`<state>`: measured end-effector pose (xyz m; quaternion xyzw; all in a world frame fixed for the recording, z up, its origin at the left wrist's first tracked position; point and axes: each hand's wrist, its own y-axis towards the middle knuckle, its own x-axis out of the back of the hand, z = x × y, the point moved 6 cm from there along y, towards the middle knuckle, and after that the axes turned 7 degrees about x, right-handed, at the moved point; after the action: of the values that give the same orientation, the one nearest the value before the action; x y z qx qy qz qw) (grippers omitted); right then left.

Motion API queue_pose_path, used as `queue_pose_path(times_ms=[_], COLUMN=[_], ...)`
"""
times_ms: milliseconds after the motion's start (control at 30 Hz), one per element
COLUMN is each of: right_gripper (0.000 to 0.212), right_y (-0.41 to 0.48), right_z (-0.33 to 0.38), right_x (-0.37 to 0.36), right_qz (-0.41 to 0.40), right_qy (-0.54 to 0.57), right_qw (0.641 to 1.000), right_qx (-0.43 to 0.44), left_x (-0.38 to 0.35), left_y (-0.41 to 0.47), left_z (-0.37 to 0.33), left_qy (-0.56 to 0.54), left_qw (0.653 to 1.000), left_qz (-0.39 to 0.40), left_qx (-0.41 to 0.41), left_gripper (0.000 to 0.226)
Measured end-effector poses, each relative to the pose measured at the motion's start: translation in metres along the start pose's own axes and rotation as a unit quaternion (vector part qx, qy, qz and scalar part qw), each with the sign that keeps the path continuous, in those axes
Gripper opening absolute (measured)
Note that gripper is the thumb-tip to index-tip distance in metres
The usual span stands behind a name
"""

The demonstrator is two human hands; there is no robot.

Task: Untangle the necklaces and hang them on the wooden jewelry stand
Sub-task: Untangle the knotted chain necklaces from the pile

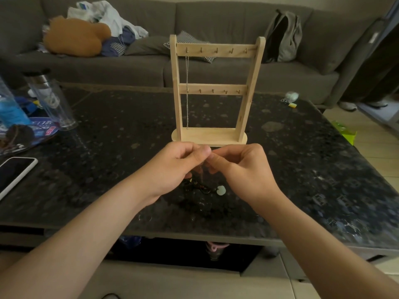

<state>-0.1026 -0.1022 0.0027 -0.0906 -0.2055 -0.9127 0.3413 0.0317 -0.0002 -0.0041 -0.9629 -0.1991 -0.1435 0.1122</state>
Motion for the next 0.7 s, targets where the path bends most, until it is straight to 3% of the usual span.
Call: queue_pose_path(times_ms=[167, 500, 700], right_gripper=[0.016, 0.025, 0.018], right_y=[0.002, -0.005, -0.002], right_z=[-0.001, 0.018, 0.009], right_x=[0.004, -0.003, 0.002], right_qz=[-0.004, -0.017, -0.021], right_qy=[-0.046, -0.111, -0.045], right_qw=[0.999, 0.993, 0.999], right_qx=[-0.006, 0.048, -0.004], left_x=[0.000, -0.009, -0.009], left_y=[0.000, 0.002, 0.001], left_z=[0.003, 0.002, 0.007], left_qy=[-0.021, 0.011, -0.193], left_qw=[1.000, 0.999, 0.977], left_qz=[0.003, 0.006, 0.051], left_qx=[0.011, 0.036, 0.072], left_gripper=[0.022, 0.040, 0.022])
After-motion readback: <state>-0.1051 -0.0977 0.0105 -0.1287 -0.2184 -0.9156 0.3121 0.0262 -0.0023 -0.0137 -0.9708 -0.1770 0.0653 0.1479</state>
